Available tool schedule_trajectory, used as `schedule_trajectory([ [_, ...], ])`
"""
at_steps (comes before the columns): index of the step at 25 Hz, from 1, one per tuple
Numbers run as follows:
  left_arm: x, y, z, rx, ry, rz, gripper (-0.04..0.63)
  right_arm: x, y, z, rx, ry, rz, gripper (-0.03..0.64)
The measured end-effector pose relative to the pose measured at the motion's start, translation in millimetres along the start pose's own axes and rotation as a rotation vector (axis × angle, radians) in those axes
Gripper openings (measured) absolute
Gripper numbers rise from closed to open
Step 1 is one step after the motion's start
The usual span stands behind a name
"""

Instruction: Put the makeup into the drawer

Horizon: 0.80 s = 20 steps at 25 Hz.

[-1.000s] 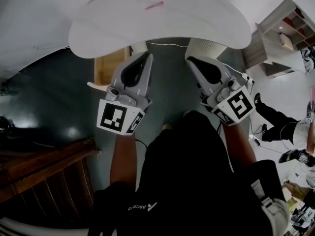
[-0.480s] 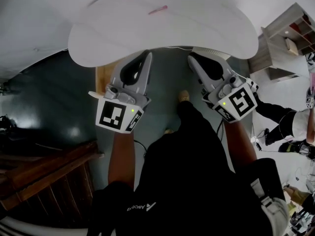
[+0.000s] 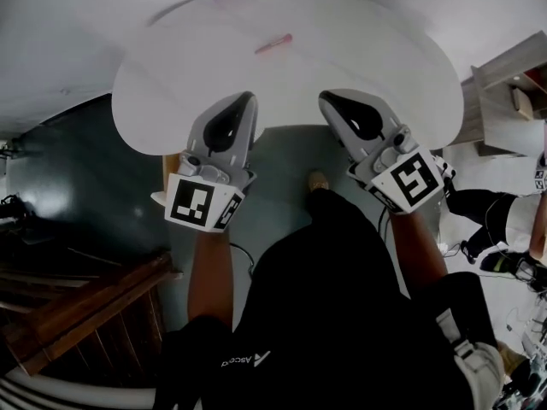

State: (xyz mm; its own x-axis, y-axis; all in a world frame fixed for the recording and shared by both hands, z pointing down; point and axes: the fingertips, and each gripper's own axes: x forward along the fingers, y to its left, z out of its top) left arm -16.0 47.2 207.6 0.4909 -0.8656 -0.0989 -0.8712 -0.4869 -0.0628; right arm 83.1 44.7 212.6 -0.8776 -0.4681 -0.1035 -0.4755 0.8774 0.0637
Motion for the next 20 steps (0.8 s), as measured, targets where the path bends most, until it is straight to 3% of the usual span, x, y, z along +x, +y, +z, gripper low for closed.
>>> schedule_trajectory([
  [11, 107.3, 51.5, -34.9, 0.042, 0.1, 0.061, 0.011, 46.0, -105.0, -28.8, 0.068, 0.038, 0.087, 0.003],
  [20, 156.0, 84.8, -78.5, 0.104, 0.256, -0.005, 0.011, 69.3, -137.3, -47.6, 0.094, 0.057, 0.085, 0.003],
])
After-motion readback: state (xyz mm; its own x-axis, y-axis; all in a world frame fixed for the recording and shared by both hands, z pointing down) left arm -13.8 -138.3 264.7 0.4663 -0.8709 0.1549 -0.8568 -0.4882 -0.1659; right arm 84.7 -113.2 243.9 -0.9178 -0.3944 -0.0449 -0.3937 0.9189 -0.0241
